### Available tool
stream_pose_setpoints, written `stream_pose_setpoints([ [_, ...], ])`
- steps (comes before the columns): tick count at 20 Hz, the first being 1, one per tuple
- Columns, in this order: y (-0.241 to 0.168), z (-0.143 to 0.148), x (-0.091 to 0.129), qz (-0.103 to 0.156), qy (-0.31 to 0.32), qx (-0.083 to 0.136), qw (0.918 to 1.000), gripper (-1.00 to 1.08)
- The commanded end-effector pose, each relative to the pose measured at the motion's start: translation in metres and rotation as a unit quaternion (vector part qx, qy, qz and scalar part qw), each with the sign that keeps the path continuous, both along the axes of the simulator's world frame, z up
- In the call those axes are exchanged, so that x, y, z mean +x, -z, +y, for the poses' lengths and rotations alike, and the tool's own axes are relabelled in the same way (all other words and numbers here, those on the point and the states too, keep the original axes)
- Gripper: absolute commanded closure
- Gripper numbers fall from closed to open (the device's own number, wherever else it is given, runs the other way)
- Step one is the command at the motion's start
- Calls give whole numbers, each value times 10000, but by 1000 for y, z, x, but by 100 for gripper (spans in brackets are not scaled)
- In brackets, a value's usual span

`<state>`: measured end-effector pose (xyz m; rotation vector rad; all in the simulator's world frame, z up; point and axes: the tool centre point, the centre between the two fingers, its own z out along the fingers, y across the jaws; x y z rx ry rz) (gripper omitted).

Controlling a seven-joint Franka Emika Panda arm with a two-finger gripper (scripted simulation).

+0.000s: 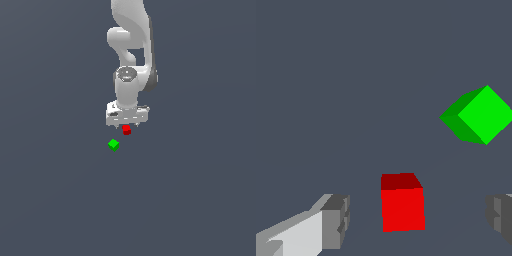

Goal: Stack the red cube on top of the green cube.

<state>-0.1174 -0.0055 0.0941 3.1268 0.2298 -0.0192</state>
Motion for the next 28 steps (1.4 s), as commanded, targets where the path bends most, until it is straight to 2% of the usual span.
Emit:
stream_pose_setpoints([
  [1, 8, -1, -12, -23, -93, 12, 10000, -92],
  [9, 22, -3, -31, -56, -254, 35, 9997, -92],
  [17, 27, -3, -32, -53, -257, 35, 9997, -92],
  [28, 68, -3, -33, -57, -265, 37, 9996, -92],
])
